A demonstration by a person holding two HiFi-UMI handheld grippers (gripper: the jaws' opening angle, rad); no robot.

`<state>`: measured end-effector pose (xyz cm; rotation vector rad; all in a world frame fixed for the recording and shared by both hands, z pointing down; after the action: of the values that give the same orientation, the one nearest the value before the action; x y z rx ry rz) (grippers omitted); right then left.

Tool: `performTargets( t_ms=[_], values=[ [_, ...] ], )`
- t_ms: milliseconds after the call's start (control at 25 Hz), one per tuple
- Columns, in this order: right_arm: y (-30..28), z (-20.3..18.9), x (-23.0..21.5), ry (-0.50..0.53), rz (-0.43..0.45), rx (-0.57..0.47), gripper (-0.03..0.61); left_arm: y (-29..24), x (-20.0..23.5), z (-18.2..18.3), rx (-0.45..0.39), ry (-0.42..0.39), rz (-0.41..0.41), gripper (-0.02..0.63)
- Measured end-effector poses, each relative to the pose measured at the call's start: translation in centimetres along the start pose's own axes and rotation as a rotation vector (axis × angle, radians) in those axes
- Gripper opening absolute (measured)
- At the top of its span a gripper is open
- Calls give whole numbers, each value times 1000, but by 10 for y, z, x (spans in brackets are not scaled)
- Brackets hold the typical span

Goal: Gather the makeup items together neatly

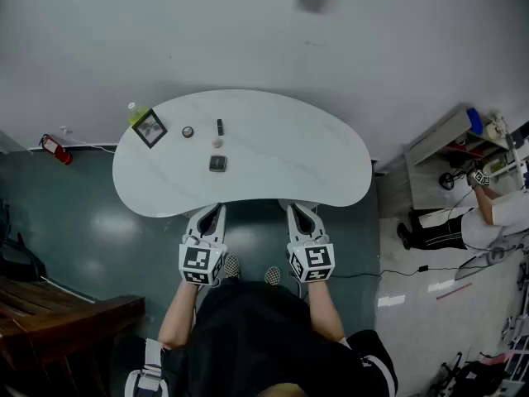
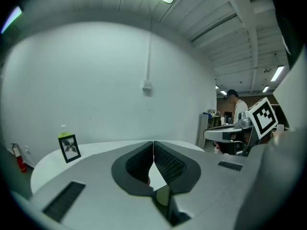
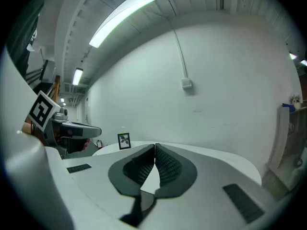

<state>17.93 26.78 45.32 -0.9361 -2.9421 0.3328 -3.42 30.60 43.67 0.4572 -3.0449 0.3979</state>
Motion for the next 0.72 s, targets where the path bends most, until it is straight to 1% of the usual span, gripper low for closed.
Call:
performTargets(
  t_ms=[240,440,560,720],
  values=[
    [2,1,-6,-6,28,-12,32,-1,-11,3,0,-5,20,20],
    [6,4,-10,-83,80,-39,34,4,-21,0,3,2,52,20],
    [8,0,-11,-51,100,-21,34,7,-29,-6,11,8,74,20],
    [5,-9,-11,-23,150,-1,34,10,-38,-11,9,11,117,20]
  ],
)
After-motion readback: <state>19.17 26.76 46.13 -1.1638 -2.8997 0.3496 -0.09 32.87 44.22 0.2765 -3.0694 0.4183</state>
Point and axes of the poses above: the fingertips, and each gripper's own axes: y backward along the fingers, x to its left, z out of its top, the point moved 5 cm from there along y, backward along the fingers, and after that the axes turned 2 degrees about y, right-handed, at the moved point
